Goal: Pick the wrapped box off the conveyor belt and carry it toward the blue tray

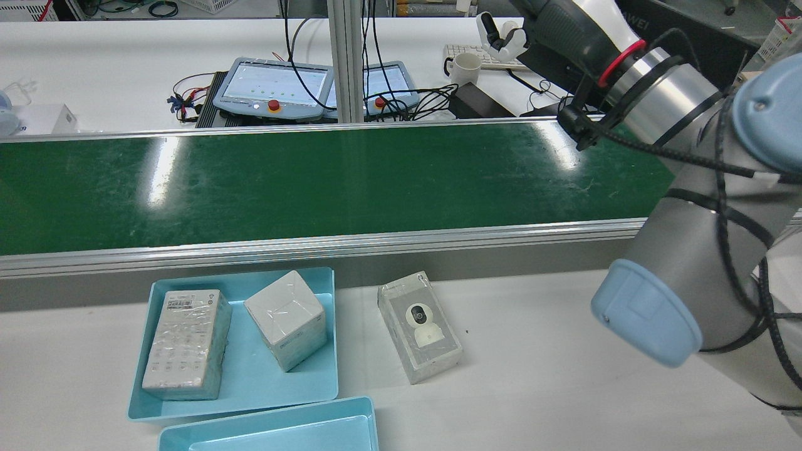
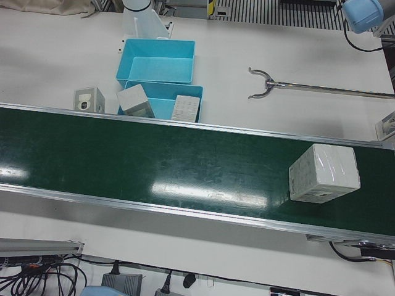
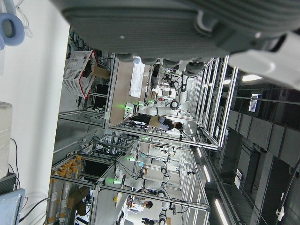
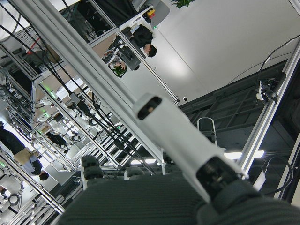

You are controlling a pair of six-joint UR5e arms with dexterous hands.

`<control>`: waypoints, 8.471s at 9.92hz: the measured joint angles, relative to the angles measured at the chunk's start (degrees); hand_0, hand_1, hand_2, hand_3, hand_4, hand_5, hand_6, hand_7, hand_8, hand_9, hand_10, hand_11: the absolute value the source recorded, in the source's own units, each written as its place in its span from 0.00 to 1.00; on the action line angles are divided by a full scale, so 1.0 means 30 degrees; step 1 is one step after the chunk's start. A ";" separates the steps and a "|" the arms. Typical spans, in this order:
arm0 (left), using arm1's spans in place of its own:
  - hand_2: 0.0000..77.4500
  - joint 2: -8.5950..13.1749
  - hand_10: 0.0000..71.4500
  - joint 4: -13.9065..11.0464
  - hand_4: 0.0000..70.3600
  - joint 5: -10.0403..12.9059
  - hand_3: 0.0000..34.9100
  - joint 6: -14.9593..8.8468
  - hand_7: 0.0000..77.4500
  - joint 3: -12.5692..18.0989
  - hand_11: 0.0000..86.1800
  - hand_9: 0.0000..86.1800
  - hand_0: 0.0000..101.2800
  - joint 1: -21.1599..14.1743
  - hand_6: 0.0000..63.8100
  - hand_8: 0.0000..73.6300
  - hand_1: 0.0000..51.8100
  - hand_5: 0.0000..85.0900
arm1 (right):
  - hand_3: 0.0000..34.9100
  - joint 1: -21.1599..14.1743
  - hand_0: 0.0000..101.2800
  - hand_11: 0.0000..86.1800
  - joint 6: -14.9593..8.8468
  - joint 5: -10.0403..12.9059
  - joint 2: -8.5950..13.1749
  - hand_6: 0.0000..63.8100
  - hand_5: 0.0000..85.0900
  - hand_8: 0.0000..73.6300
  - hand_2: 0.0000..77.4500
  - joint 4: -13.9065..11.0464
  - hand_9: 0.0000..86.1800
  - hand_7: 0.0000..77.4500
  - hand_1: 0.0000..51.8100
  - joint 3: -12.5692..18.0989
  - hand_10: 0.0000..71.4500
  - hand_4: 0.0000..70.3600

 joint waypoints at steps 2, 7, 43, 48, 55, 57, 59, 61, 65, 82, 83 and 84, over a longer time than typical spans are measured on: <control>0.01 0.0000 0.01 0.0001 0.01 0.0000 0.00 0.0000 0.01 -0.0001 0.00 0.00 0.00 0.0001 0.01 0.01 0.00 0.01 | 0.65 -0.2331 0.79 0.12 -0.2860 0.2382 0.0227 0.04 0.17 0.00 0.77 0.0470 0.01 0.06 0.69 0.0229 0.05 0.26; 0.01 0.0000 0.01 -0.0001 0.01 0.0000 0.00 0.0000 0.01 -0.0001 0.00 0.01 0.00 0.0000 0.00 0.01 0.00 0.01 | 0.81 -0.3216 0.79 0.05 -0.9177 0.1790 -0.3489 0.00 0.09 0.00 0.63 -0.3811 0.01 0.01 0.69 0.2831 0.00 0.00; 0.01 0.0001 0.01 0.0000 0.01 0.0000 0.00 0.0000 0.01 -0.0001 0.00 0.00 0.00 0.0001 0.01 0.00 0.00 0.01 | 0.53 0.8704 0.47 0.02 0.3912 -1.0017 -0.2940 0.00 0.17 0.00 0.31 -0.2600 0.01 0.00 0.37 -0.2444 0.00 0.00; 0.01 0.0000 0.01 0.0000 0.01 0.0000 0.00 0.0001 0.01 -0.0001 0.00 0.00 0.00 0.0000 0.01 0.01 0.00 0.01 | 0.51 0.8975 0.46 0.02 0.5524 -0.9528 -0.3595 0.00 0.17 0.00 0.26 -0.1836 0.01 0.00 0.28 -0.2456 0.00 0.00; 0.01 0.0000 0.01 0.0000 0.01 0.0000 0.00 0.0000 0.01 -0.0001 0.00 0.01 0.00 0.0001 0.00 0.01 0.00 0.01 | 0.54 0.8952 0.46 0.02 0.5524 -0.9492 -0.3724 0.00 0.17 0.00 0.30 -0.1784 0.01 0.00 0.33 -0.2273 0.00 0.00; 0.01 0.0000 0.01 -0.0001 0.01 0.0000 0.00 0.0000 0.01 0.0000 0.00 0.00 0.00 0.0000 0.01 0.01 0.00 0.01 | 0.54 0.8941 0.46 0.02 0.5451 -0.9482 -0.3757 0.00 0.17 0.00 0.30 -0.1793 0.01 0.00 0.33 -0.2362 0.00 0.02; 0.01 0.0000 0.01 0.0000 0.01 0.0000 0.00 0.0000 0.01 -0.0001 0.00 0.00 0.00 0.0001 0.01 0.00 0.00 0.01 | 0.54 0.8879 0.46 0.02 0.5369 -0.9489 -0.3807 0.00 0.17 0.00 0.31 -0.1795 0.01 0.00 0.33 -0.2381 0.00 0.00; 0.01 0.0000 0.01 0.0000 0.01 0.0000 0.00 0.0000 0.01 -0.0001 0.00 0.00 0.00 0.0001 0.00 0.01 0.00 0.01 | 0.57 0.8873 0.46 0.02 0.5371 -0.9491 -0.4090 0.00 0.17 0.00 0.34 -0.1822 0.01 0.00 0.36 -0.2316 0.00 0.03; 0.01 0.0000 0.01 0.0000 0.01 0.0000 0.00 0.0001 0.01 -0.0001 0.00 0.00 0.00 0.0001 0.01 0.01 0.00 0.01 | 0.59 0.8799 0.46 0.02 0.5321 -0.9474 -0.4396 0.00 0.15 0.00 0.34 -0.1858 0.01 0.00 0.36 -0.2253 0.00 0.01; 0.01 0.0000 0.01 0.0000 0.01 0.0000 0.00 -0.0001 0.01 -0.0001 0.00 0.01 0.00 0.0001 0.01 0.00 0.00 0.01 | 0.88 0.8841 0.55 0.02 -0.3462 -1.2715 -0.3522 0.00 0.02 0.00 0.65 -0.3132 0.02 0.00 0.68 -0.0926 0.00 0.00; 0.01 0.0000 0.01 0.0000 0.01 0.0000 0.00 0.0000 0.01 -0.0001 0.00 0.01 0.00 0.0000 0.01 0.00 0.00 0.01 | 0.87 0.8862 0.55 0.02 -0.3611 -1.2700 -0.3386 0.00 0.02 0.00 0.56 -0.3123 0.01 0.00 0.58 -0.1060 0.00 0.00; 0.01 0.0000 0.01 0.0000 0.01 0.0000 0.00 0.0000 0.01 -0.0001 0.00 0.00 0.00 0.0001 0.01 0.01 0.00 0.01 | 0.86 0.8842 0.52 0.02 -0.3634 -1.2692 -0.3307 0.00 0.02 0.00 0.46 -0.3118 0.01 0.00 0.55 -0.1142 0.00 0.00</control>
